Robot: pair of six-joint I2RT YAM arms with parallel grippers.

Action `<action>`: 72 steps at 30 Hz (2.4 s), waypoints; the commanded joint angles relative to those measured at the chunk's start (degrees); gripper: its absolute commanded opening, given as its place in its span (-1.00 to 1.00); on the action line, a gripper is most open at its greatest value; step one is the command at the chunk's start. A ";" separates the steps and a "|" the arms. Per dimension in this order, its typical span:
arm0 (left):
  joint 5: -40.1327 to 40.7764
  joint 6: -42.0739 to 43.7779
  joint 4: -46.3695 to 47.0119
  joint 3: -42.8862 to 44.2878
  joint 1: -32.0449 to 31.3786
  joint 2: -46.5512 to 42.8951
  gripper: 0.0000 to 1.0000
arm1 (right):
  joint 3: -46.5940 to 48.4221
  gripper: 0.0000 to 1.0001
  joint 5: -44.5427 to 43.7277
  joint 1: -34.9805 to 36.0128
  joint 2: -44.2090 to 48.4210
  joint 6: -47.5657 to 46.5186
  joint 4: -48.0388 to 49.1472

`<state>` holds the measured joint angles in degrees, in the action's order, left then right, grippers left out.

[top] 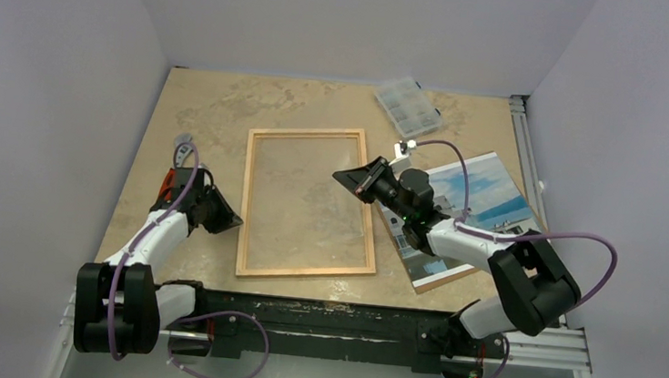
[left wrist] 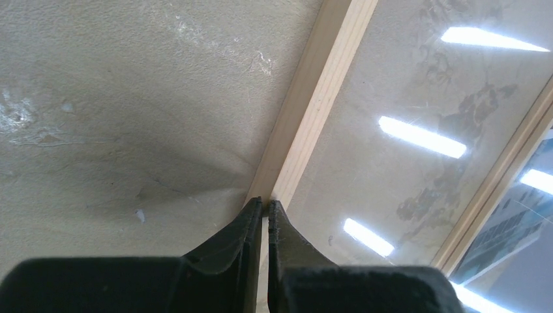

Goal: Put the photo into the frame
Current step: Place the photo frame item in the photo frame.

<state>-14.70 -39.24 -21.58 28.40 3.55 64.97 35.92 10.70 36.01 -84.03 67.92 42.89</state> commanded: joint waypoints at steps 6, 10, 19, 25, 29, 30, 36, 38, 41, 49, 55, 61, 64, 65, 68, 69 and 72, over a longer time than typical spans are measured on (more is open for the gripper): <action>0.87 1.78 0.14 0.50 -0.27 1.30 -0.89 | -0.93 -1.00 -0.03 0.27 -1.16 1.21 5.75; 0.80 1.80 0.23 0.54 -0.27 1.46 -0.90 | -0.19 -1.00 1.36 0.28 -0.66 -1.37 4.75; 0.82 1.79 0.23 0.72 -0.24 1.75 -0.96 | 1.14 -1.00 4.90 0.28 1.48 -6.43 4.71; 0.65 1.81 0.31 0.84 -0.28 2.04 -0.97 | 3.10 -1.00 8.79 0.29 -1.00 -6.37 7.37; 0.62 1.88 0.31 0.90 -0.30 2.20 -0.97 | 4.71 -1.00 10.59 0.30 -2.40 -6.93 7.45; 0.63 1.88 0.23 0.88 -0.24 2.26 -0.97 | 5.17 -1.00 10.99 0.29 -2.49 -7.38 6.92; 0.45 1.98 0.23 1.04 -0.29 2.70 -0.98 | 7.44 -1.00 12.13 0.26 -2.54 -9.90 2.00; 0.44 2.05 0.13 1.13 -0.30 2.77 -0.98 | 8.00 -1.00 12.15 0.20 -2.38 -10.80 1.07; 0.44 2.06 0.14 1.04 -0.24 2.76 -0.98 | 9.18 -1.00 12.34 0.18 -2.00 -12.09 -0.73; 0.32 2.07 0.16 1.08 -0.24 2.94 -0.99 | 9.04 -1.00 12.02 0.20 0.05 -13.43 -2.40; 0.20 2.15 0.05 1.20 -0.27 3.13 -0.99 | 10.02 -1.00 11.82 0.20 1.72 -14.90 -4.61; 0.10 2.18 0.06 1.13 -0.33 3.08 -1.00 | 10.47 -1.00 11.25 0.18 2.69 -15.66 -5.59; 0.06 2.24 0.05 1.13 -0.29 3.21 -1.00 | 10.82 -1.00 11.34 0.20 2.45 -15.80 -5.65; 0.09 2.22 0.05 1.13 -0.34 3.23 -1.00 | 11.03 -1.00 11.44 0.20 2.39 -15.91 -5.77; 0.04 2.23 -0.03 1.17 -0.30 3.22 -1.00 | 11.56 -1.00 11.35 0.20 2.28 -15.99 -6.41; 0.06 2.19 0.00 1.18 -0.26 3.23 -1.00 | 11.78 -1.00 11.31 0.20 2.26 -16.18 -6.72; -0.02 2.18 -0.04 1.13 -0.30 3.16 -1.00 | 12.13 -1.00 10.14 0.14 2.28 -16.26 -8.47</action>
<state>-15.68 -39.16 -20.95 29.39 3.55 66.92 44.80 21.98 36.01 -83.35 53.06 34.04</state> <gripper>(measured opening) 0.008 0.003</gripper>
